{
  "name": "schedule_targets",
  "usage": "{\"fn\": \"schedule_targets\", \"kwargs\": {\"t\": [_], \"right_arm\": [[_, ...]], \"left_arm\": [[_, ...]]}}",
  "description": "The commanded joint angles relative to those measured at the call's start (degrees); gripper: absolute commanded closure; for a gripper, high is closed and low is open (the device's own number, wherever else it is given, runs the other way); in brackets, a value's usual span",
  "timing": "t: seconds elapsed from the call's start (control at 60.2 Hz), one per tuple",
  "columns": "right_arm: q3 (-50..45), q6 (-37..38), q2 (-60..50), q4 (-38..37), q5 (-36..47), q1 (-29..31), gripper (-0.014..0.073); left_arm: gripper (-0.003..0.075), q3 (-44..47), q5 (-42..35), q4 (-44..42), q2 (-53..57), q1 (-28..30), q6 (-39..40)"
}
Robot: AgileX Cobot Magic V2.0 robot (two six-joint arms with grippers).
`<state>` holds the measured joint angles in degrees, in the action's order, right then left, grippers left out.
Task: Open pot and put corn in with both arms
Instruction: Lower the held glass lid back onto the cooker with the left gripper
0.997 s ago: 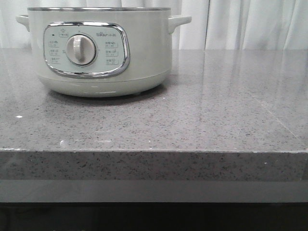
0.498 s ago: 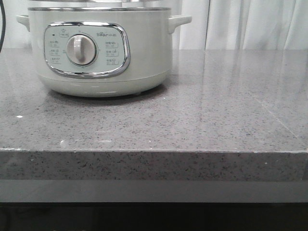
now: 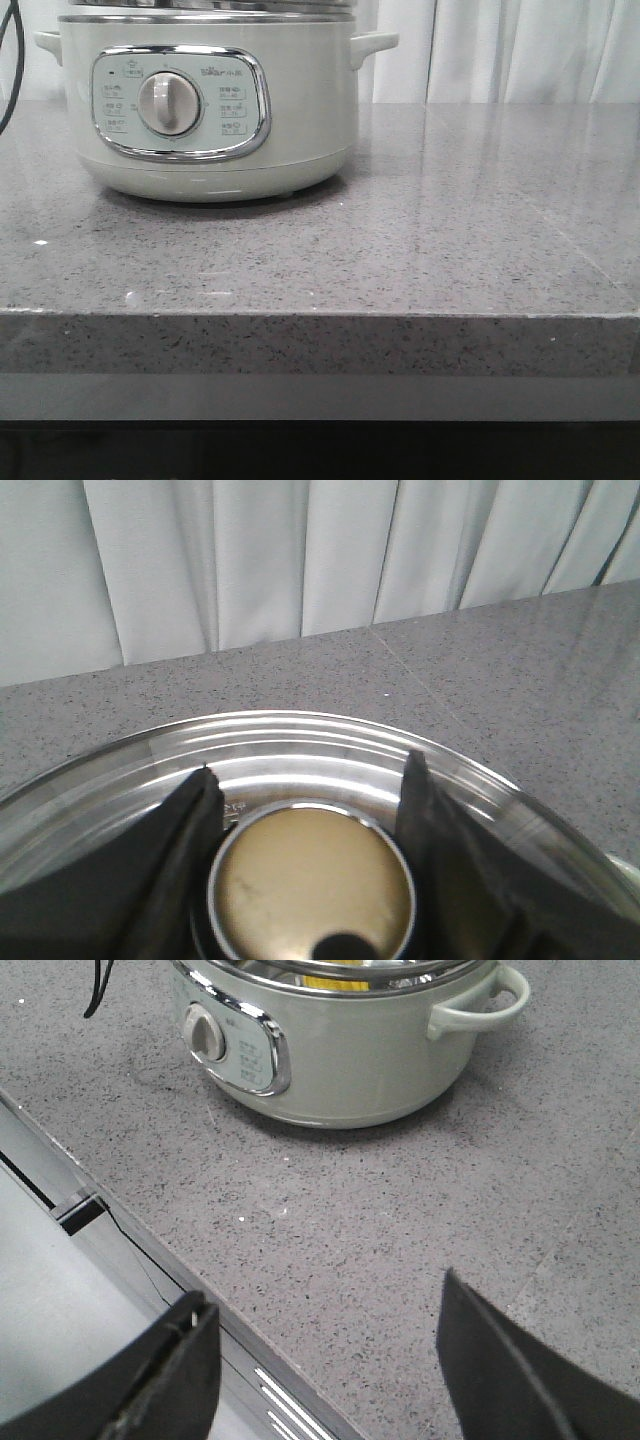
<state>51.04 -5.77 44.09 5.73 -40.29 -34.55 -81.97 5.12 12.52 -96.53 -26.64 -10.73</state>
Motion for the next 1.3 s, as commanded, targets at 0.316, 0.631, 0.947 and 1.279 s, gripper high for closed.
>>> {"fn": "schedule_targets", "kwargs": {"t": [0.316,0.631,0.947,1.279], "right_arm": [[1.56,-0.72,-0.26,-0.25,4.13,0.18,0.0105],[1.56,-0.72,-0.26,-0.25,4.13,0.18,0.0105],[1.56,-0.72,-0.26,-0.25,4.13,0.18,0.0105],[1.56,-0.72,-0.26,-0.25,4.13,0.18,0.0105]], "left_arm": [[0.0532,-2.65,-3.48,-2.74,3.31,0.03,0.24],[0.0532,-2.65,-2.63,-0.72,3.31,0.03,0.36],[0.0531,-2.65,-0.63,1.48,3.31,0.03,0.36],[0.0217,-2.65,-0.61,1.48,3.31,0.03,0.36]]}}
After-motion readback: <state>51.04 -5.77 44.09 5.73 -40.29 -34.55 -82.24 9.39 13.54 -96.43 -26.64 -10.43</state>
